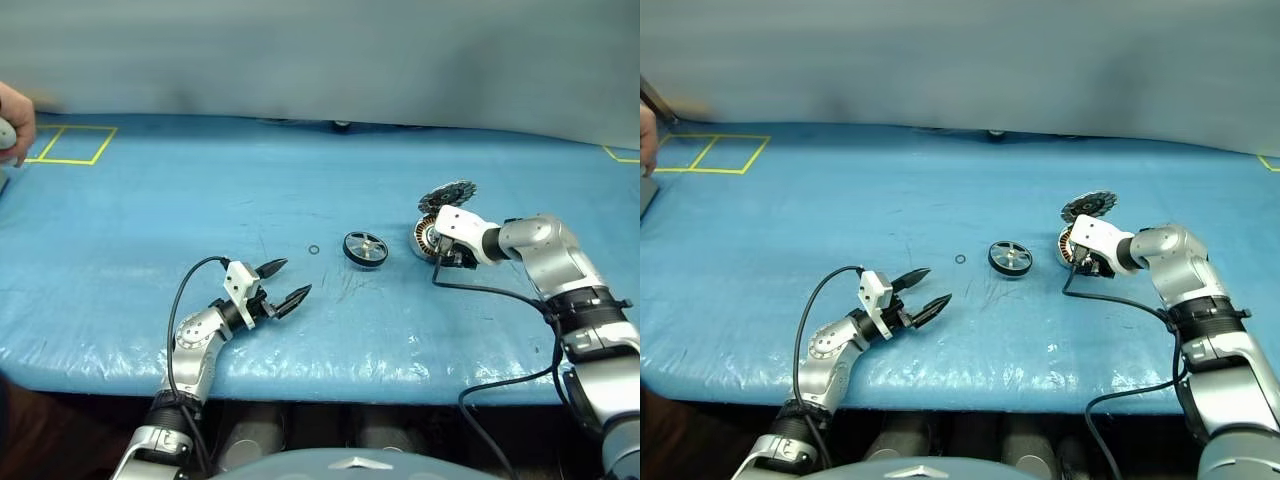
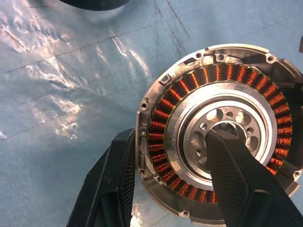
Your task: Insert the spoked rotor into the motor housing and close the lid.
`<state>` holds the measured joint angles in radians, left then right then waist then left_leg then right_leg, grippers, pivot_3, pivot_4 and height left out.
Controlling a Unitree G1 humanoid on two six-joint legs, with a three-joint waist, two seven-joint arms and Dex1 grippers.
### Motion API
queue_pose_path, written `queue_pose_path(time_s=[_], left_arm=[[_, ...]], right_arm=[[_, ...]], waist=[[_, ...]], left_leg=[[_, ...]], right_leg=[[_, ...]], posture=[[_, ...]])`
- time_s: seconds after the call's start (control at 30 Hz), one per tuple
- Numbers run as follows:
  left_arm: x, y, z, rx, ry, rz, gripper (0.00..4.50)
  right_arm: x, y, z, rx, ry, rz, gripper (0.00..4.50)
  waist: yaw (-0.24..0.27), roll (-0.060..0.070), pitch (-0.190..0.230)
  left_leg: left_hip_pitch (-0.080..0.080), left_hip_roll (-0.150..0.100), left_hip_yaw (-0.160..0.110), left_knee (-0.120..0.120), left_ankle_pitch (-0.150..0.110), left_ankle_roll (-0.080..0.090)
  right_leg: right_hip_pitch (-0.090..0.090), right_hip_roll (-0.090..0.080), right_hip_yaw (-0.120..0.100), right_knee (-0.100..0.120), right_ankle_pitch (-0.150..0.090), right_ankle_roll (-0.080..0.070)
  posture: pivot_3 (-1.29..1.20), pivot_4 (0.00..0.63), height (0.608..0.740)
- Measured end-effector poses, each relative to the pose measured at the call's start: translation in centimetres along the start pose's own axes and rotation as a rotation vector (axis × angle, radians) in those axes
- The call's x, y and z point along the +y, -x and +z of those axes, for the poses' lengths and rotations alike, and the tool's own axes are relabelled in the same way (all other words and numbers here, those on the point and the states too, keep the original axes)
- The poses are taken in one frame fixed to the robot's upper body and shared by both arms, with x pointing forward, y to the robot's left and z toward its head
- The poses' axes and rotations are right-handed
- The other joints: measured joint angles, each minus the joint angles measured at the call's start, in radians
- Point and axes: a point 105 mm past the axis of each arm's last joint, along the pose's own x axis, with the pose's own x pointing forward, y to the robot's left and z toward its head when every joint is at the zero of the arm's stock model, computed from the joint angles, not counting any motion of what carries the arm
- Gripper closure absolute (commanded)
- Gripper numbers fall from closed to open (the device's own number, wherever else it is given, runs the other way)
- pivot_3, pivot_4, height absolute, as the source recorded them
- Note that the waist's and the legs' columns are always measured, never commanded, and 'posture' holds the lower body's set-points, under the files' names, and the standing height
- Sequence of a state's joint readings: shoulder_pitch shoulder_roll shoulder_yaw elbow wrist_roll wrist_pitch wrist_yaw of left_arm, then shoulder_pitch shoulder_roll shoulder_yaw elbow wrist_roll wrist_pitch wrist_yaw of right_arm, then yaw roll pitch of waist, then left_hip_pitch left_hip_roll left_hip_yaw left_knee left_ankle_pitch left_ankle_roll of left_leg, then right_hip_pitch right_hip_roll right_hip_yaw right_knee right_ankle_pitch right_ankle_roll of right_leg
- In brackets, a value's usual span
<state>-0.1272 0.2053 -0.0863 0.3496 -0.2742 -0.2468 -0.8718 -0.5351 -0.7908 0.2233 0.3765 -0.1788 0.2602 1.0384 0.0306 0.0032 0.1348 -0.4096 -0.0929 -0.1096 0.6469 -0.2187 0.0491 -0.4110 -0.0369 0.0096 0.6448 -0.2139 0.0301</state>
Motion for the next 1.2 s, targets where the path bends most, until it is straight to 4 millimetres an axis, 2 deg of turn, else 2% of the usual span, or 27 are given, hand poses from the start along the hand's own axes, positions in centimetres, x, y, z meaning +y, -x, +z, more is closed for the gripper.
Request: queue_pose_path(time_s=[0.27, 0.47, 0.7, 0.8, 0.93, 1.07, 1.2], left_arm=[[-0.2, -0.2, 0.0, -0.005, 0.001, -0.006, 0.37], [-0.3, -0.2, 0.0, -0.006, 0.002, -0.009, 0.37], [-0.3, -0.2, 0.0, -0.006, 0.002, -0.009, 0.37], [-0.3, -0.2, 0.0, -0.006, 0.003, -0.009, 0.37], [-0.3, -0.3, 0.0, -0.006, 0.004, -0.01, 0.37], [-0.3, -0.2, -0.1, -0.003, 0.003, -0.007, 0.37], [-0.2, 0.1, -0.2, 0.002, 0.005, 0.001, 0.37]], right_arm=[[4.3, 1.0, 1.7, -0.072, -0.042, 0.016, 2.63], [10.4, 1.3, 5.2, -0.204, -0.062, 0.165, 2.63], [13.9, 1.4, 7.1, -0.26, -0.069, 0.265, 2.63], [14.2, 0.8, 8.1, -0.3, -0.111, 0.264, 2.63], [13.1, -0.7, 9.5, -0.347, -0.191, 0.21, 2.63], [12.0, -1.6, 9.8, -0.345, -0.221, 0.16, 2.63], [11.8, -2.0, 9.9, -0.339, -0.223, 0.143, 2.63]], waist=[[0.0, 0.0, 0.0], [-0.008, 0.0, 0.0], [-0.011, 0.0, 0.0], [-0.02, -0.001, 0.0], [-0.032, -0.002, 0.0], [-0.033, -0.002, 0.0], [-0.035, -0.002, 0.0]], left_leg=[[-0.002, 0.001, -0.001, -0.001, -0.001, 0.0], [-0.002, 0.002, -0.001, 0.0, -0.001, -0.001], [-0.001, 0.002, -0.001, 0.001, -0.002, -0.001], [-0.001, 0.004, -0.001, 0.001, -0.001, -0.001], [0.0, 0.005, 0.0, 0.001, 0.001, -0.005], [0.003, 0.006, 0.0, 0.001, 0.001, -0.008], [0.005, 0.006, 0.001, 0.001, 0.001, -0.008]], right_leg=[[-0.001, 0.001, 0.0, 0.0, 0.0, 0.0], [-0.001, 0.002, -0.001, 0.0, -0.001, 0.0], [-0.001, 0.002, -0.001, 0.0, -0.001, 0.0], [-0.001, 0.002, -0.002, 0.0, 0.0, 0.0], [-0.001, 0.002, -0.004, 0.0, 0.0, -0.001], [-0.001, 0.002, -0.006, 0.0, 0.0, -0.001], [0.001, 0.0, -0.007, 0.0, 0.0, -0.001]], posture=[[0.0, 0.15, 0.74], [0.0, 0.15, 0.74], [0.0, 0.15, 0.74], [0.0, 0.15, 0.74], [0.0, 0.15, 0.74], [0.0, 0.15, 0.74], [0.0, 0.15, 0.74]])
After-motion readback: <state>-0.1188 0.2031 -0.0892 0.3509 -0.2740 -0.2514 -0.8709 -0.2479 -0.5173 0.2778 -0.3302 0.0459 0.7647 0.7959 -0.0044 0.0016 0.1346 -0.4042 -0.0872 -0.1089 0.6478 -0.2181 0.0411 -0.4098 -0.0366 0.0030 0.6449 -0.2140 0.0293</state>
